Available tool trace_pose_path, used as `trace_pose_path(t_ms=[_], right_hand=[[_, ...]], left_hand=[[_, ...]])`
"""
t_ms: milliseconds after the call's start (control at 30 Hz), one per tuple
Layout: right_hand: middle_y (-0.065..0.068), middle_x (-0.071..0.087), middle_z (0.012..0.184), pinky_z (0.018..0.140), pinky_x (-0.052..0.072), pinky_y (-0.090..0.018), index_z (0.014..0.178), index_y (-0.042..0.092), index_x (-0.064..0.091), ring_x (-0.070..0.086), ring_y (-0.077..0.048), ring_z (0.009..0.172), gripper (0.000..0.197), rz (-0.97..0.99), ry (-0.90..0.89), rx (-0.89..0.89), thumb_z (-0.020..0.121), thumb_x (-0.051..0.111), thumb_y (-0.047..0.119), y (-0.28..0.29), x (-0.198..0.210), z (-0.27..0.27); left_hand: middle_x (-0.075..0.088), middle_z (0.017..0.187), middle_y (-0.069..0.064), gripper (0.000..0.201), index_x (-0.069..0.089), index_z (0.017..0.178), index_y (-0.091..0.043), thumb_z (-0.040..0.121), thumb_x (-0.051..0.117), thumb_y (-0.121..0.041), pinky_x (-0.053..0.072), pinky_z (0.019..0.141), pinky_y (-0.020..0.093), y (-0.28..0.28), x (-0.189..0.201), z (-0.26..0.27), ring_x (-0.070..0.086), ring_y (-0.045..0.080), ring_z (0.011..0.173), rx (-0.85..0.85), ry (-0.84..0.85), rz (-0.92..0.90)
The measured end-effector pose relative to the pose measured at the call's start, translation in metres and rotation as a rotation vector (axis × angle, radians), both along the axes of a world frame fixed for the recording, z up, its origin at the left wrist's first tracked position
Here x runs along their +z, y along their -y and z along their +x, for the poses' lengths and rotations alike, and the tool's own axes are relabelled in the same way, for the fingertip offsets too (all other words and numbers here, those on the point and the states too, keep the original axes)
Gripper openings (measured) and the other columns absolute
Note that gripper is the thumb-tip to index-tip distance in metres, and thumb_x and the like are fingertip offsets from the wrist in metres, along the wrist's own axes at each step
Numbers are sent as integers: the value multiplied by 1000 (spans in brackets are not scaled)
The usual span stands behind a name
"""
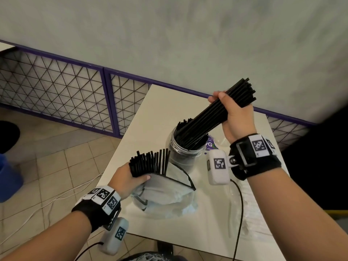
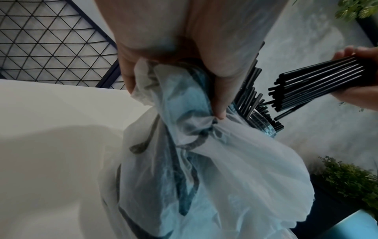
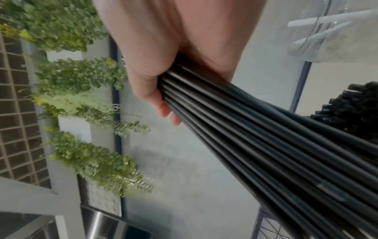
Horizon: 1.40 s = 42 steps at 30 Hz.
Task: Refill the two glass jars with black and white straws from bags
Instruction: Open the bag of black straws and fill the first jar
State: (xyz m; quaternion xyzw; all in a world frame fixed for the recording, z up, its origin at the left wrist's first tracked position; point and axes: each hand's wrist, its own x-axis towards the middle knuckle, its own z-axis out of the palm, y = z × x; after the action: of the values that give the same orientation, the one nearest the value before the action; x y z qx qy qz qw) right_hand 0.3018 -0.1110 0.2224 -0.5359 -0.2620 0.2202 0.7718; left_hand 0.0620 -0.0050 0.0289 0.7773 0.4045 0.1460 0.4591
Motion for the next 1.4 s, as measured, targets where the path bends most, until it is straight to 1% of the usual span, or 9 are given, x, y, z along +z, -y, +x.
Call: trace_pose_path(t_ms=[233,567,700,833,967,1067,1167,1333,1400], right_hand=[[-3,70,74,77,54,-32,77,10,66,65,-20,80,12,-52,26,-64,87,63,3,-16,-17,22],[-5,70,84,82,54,-37,80,19,65,66,-19,85,16,-214,56,-20,81,69,4,-23,-63,4],[-1,69,99,84,51,-25,114,16,54,66,-11,94,41,-283,112,67,79,74,5,-23,-75,-3],[2,66,116,98,46,-32,128,27,45,63,-16,108,45,-269,159,119,88,65,28,-22,-70,-3],[4,61,125,107,40,-31,129,20,52,57,-10,116,31,-358,475,103,101,42,24,-20,-75,-3],[2,56,131,109,34,-23,131,15,54,48,-7,123,33,-442,759,110,101,40,23,-18,-89,-4],[3,54,125,102,31,-8,126,16,55,45,-2,116,35,-433,833,133,94,53,31,-21,-99,-8],[2,51,101,86,31,-2,99,8,59,48,-8,94,13,-493,990,125,88,57,2,-36,-106,-9],[2,49,100,85,33,-3,99,6,58,47,-7,92,13,-480,1019,99,89,55,-1,-38,-101,-6]], left_hand=[[68,105,-2,43,64,114,-16,75,77,-31,48,92,34,-1,0,-2,62,17,100,22,11,10],[68,101,-2,39,65,112,-16,76,77,-27,46,88,30,-2,2,-2,62,17,97,32,19,-11],[68,102,-2,38,66,112,-16,76,77,-26,46,87,28,-3,3,-1,62,16,97,19,35,5],[68,102,-2,40,66,112,-16,76,78,-27,47,89,30,-3,2,-2,62,16,97,35,29,-9],[68,102,-2,39,66,111,-15,76,78,-27,47,89,31,-4,3,-2,62,16,97,36,24,-15],[69,100,-2,37,66,109,-15,76,77,-27,48,88,31,-3,3,-2,63,16,95,28,21,-27],[69,100,-2,38,66,110,-15,76,78,-27,48,88,32,-3,2,-2,63,16,95,42,18,-31],[69,101,-2,38,66,110,-16,76,77,-26,48,88,31,-2,4,-1,63,17,96,44,10,-34],[69,100,-3,37,66,110,-16,76,77,-26,48,88,32,-2,4,-1,63,16,96,40,18,-42]])
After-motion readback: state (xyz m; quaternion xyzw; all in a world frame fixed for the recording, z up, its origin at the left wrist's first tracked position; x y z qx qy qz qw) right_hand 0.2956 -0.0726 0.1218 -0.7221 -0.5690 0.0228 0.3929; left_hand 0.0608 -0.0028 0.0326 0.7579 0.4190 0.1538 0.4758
